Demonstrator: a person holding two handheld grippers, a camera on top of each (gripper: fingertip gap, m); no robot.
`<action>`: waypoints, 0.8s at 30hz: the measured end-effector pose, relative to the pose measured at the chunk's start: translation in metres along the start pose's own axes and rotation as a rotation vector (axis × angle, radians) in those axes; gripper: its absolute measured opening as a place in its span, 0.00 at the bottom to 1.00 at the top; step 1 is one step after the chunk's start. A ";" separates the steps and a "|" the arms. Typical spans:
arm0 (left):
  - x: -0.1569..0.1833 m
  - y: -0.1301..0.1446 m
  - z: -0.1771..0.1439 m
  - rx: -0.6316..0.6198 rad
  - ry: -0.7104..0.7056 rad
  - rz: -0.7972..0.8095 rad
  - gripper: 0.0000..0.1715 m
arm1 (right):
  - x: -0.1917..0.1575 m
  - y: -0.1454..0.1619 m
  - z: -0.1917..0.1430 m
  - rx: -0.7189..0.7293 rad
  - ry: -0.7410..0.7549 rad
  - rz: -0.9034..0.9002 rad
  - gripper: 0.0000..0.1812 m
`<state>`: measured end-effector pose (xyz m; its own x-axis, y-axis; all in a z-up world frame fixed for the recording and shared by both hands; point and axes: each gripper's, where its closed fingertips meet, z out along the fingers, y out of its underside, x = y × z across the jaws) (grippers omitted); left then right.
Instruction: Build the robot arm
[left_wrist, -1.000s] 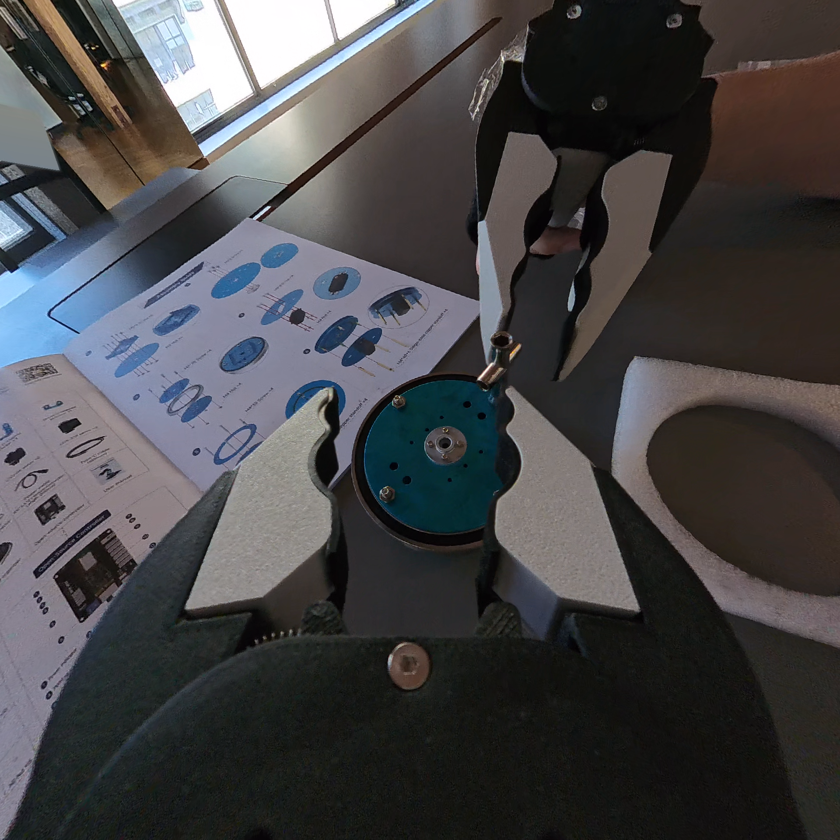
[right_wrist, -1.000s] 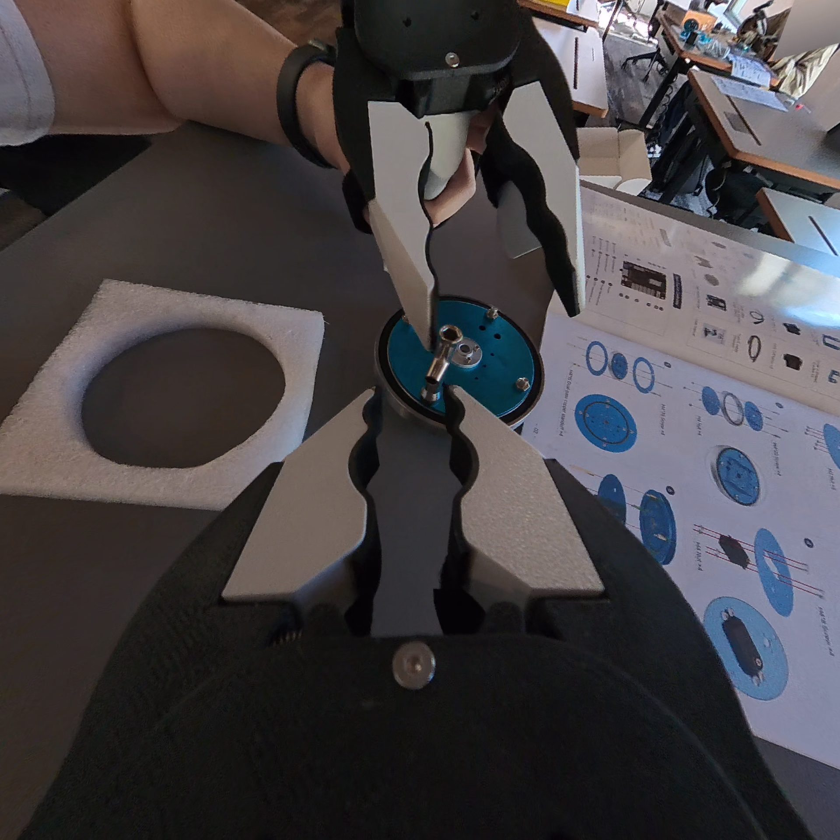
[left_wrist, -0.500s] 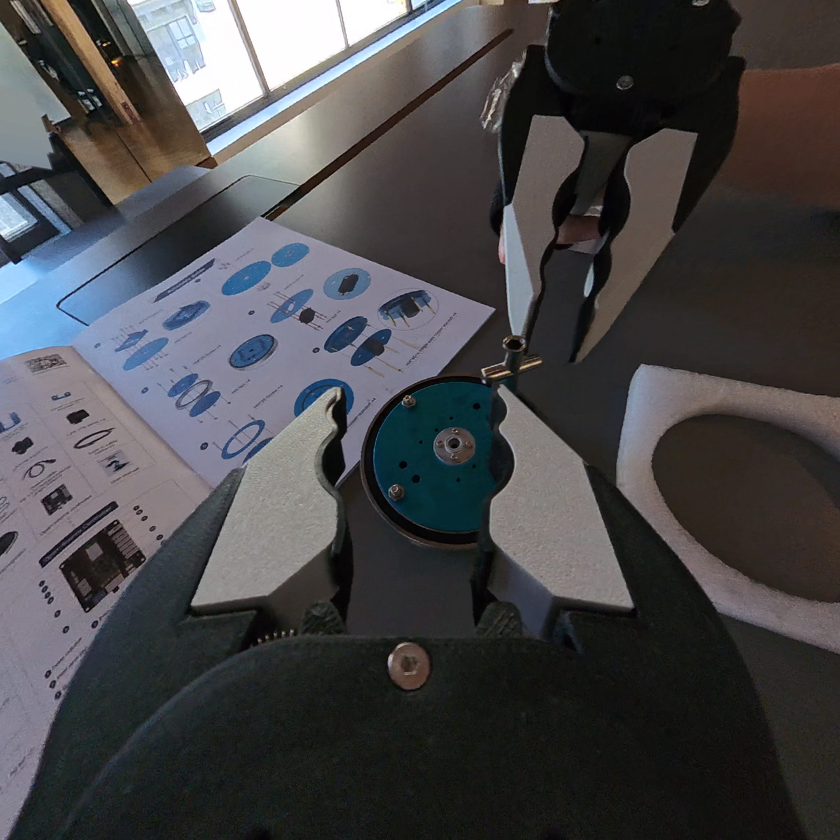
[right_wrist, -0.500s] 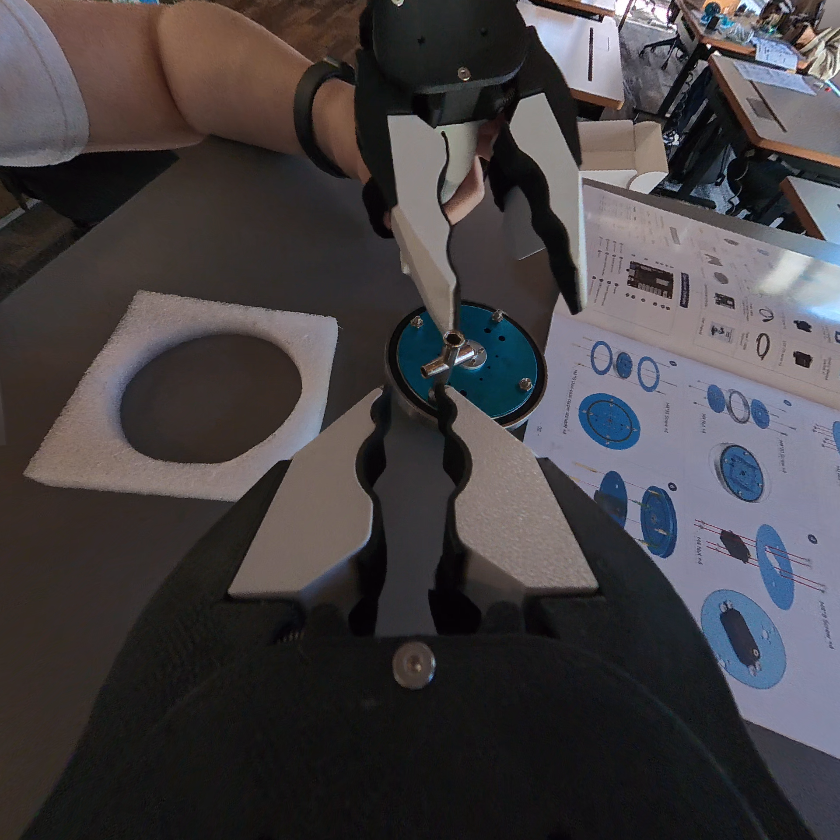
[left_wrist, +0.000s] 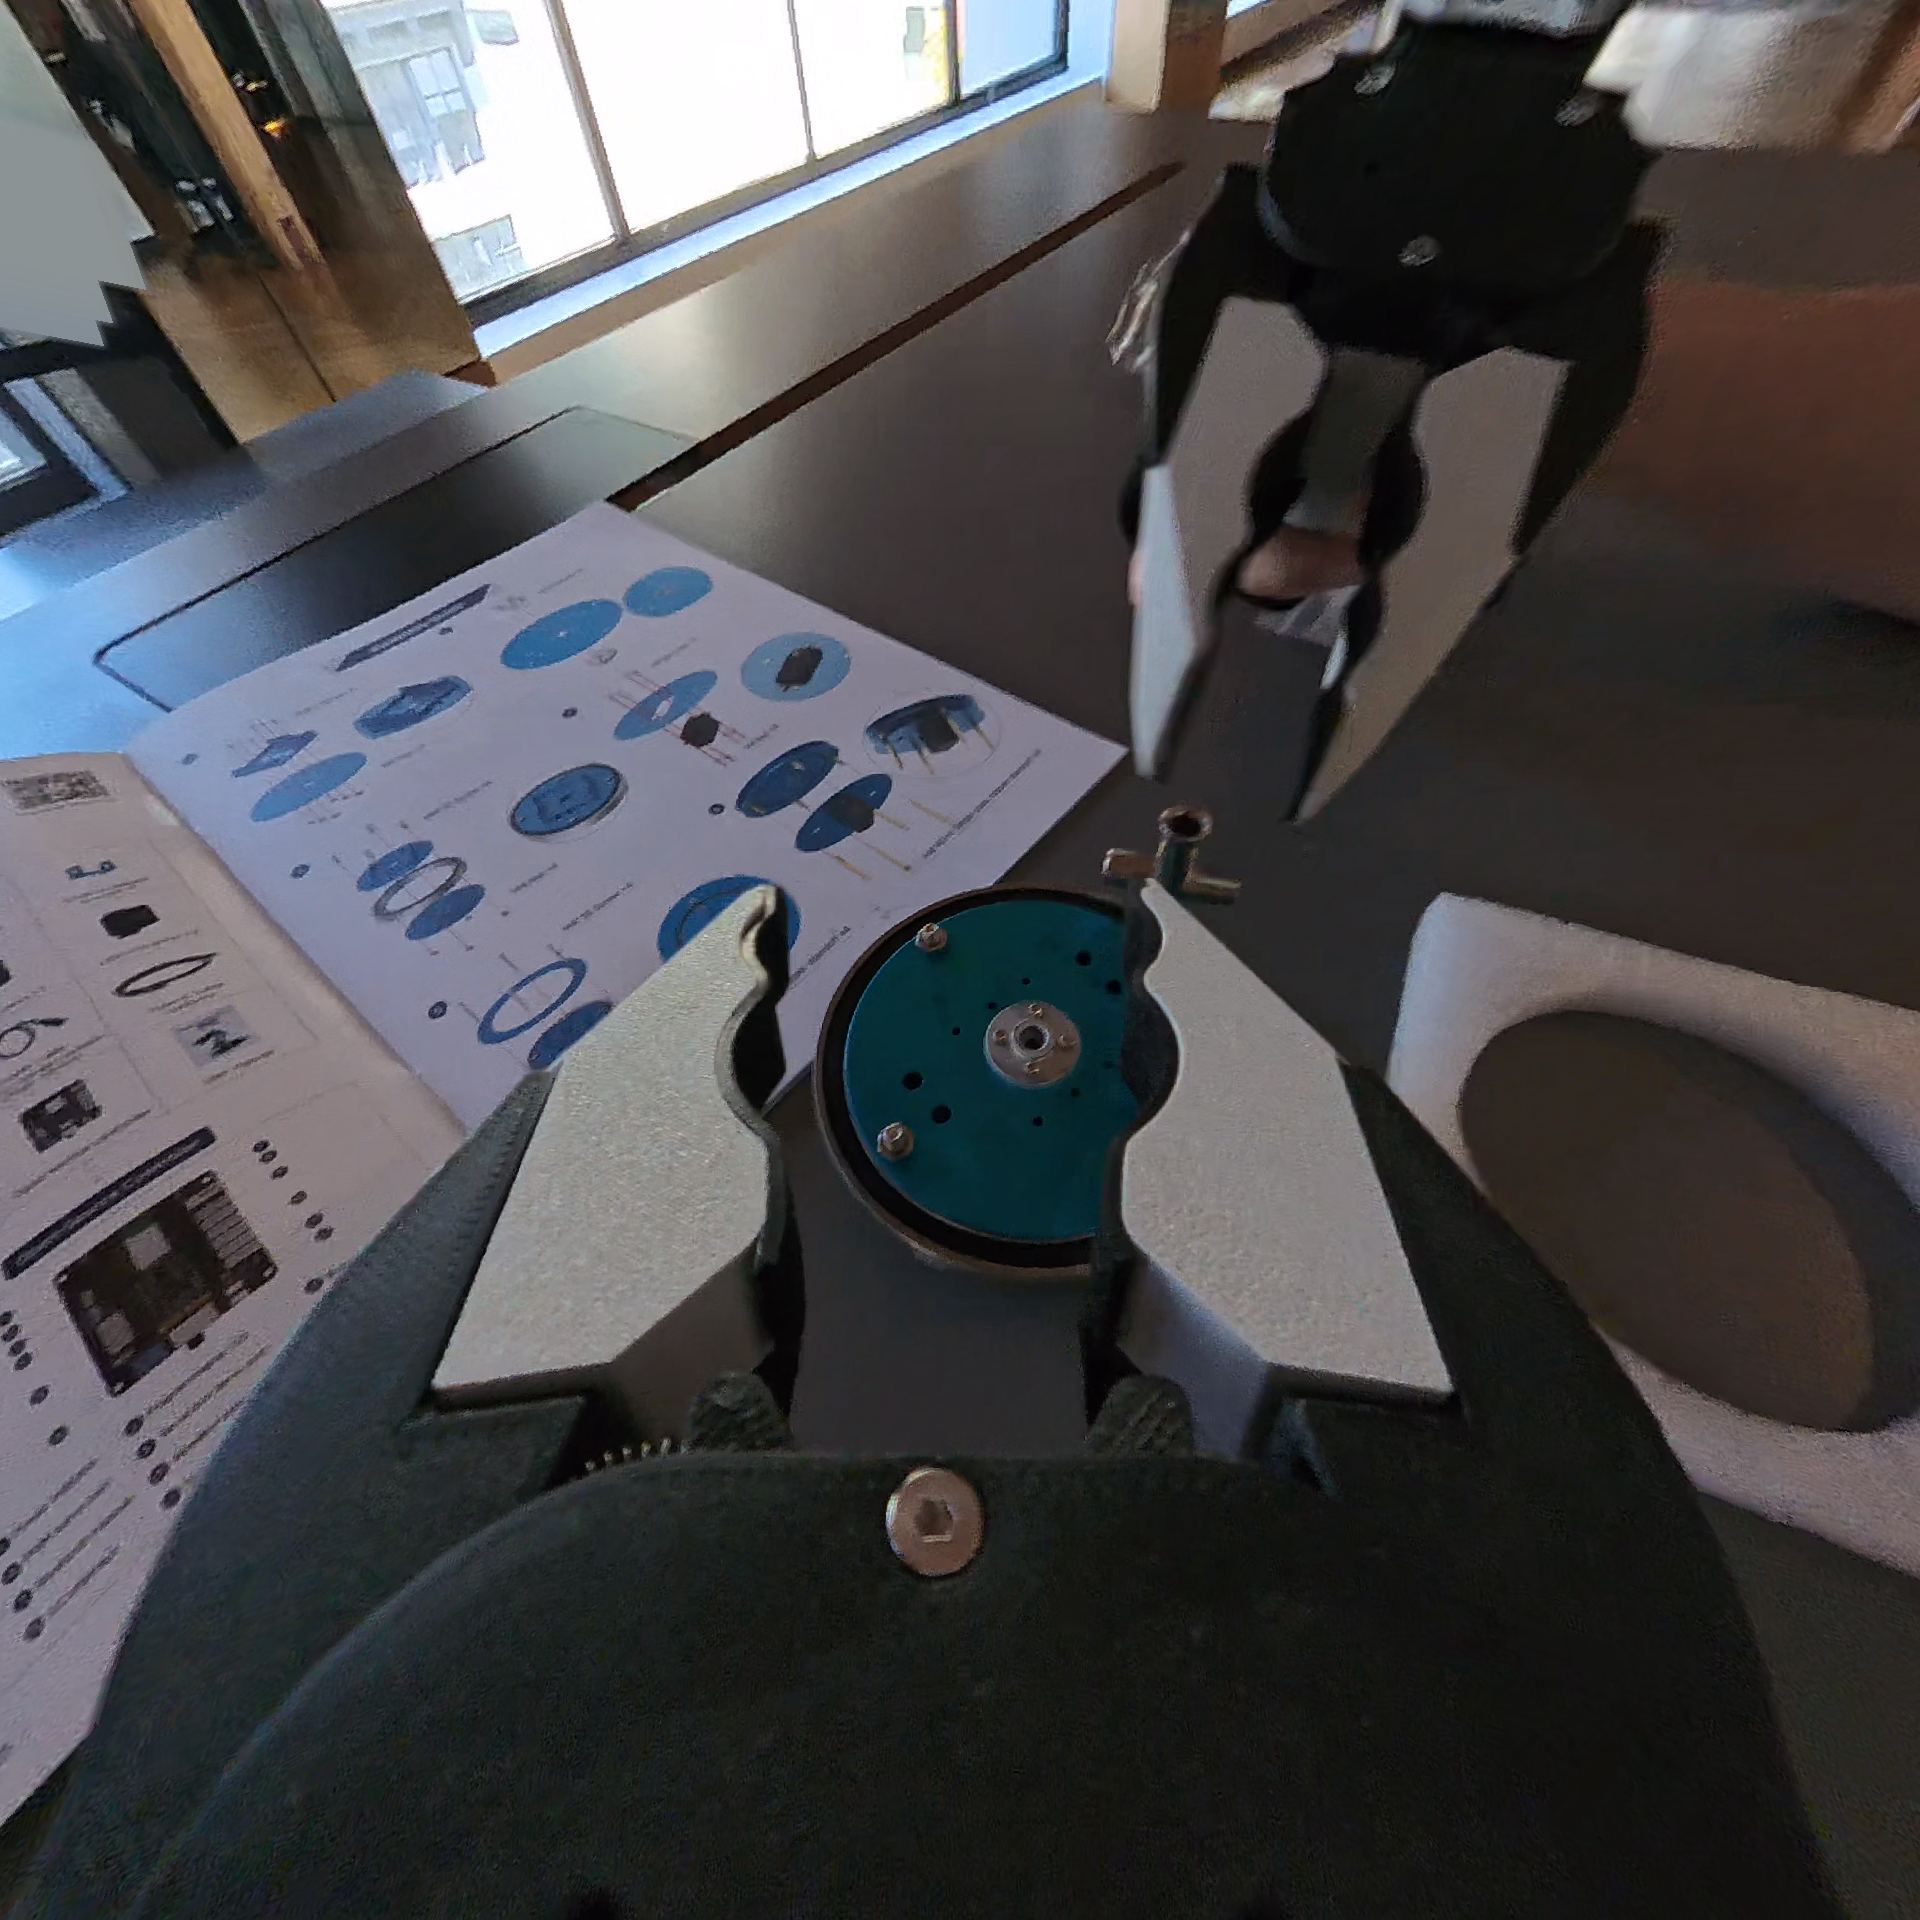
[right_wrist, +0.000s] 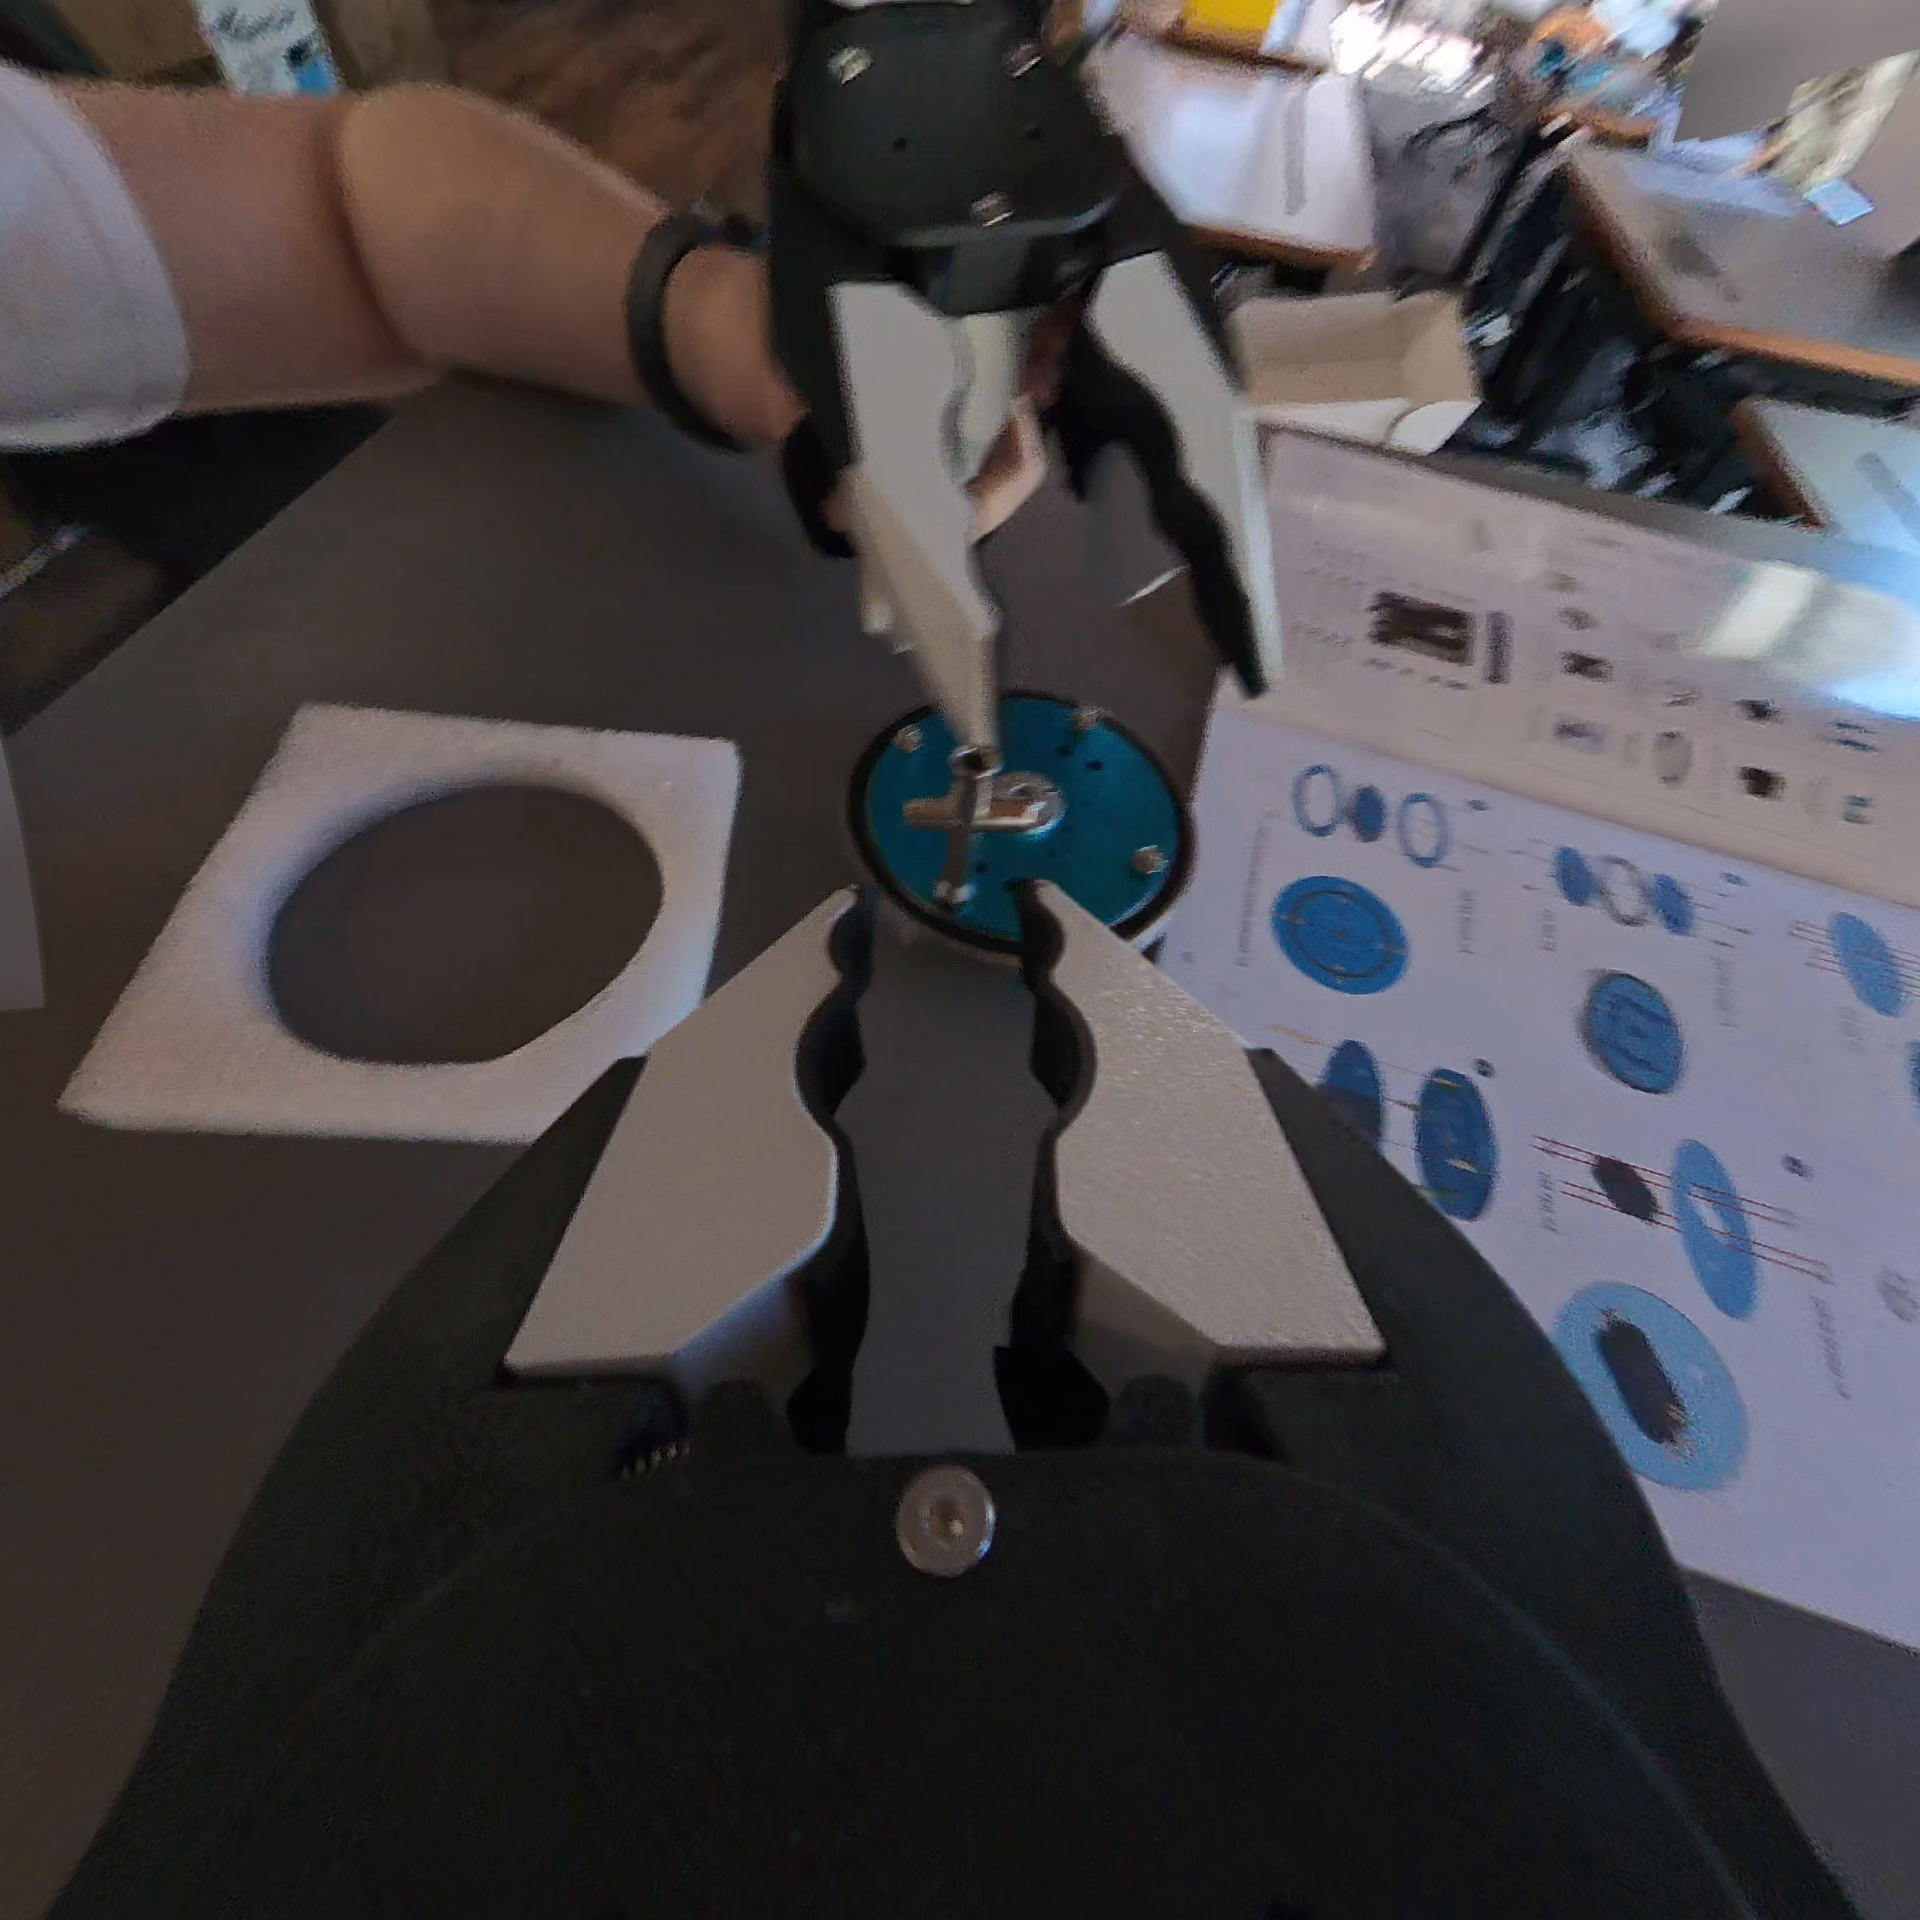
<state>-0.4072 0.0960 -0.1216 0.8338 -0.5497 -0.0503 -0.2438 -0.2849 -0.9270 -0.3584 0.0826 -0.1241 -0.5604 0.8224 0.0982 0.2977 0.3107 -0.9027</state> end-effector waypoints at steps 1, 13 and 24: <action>0.004 -0.005 -0.001 0.018 0.020 -0.004 0.40 | 0.007 -0.004 -0.003 0.041 0.039 0.009 0.20; 0.011 -0.004 0.006 -0.016 -0.118 0.114 0.56 | -0.008 -0.012 0.020 0.043 0.028 -0.107 0.37; 0.012 0.004 0.007 -0.058 -0.094 0.135 0.52 | -0.001 0.002 0.021 -0.101 0.101 -0.239 0.29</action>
<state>-0.3949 0.0941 -0.1282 0.8335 -0.5113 -0.2097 -0.3825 -0.2601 -0.8866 -0.3738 0.0723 -0.1352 -0.5457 0.7619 0.3491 0.2445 0.5431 -0.8032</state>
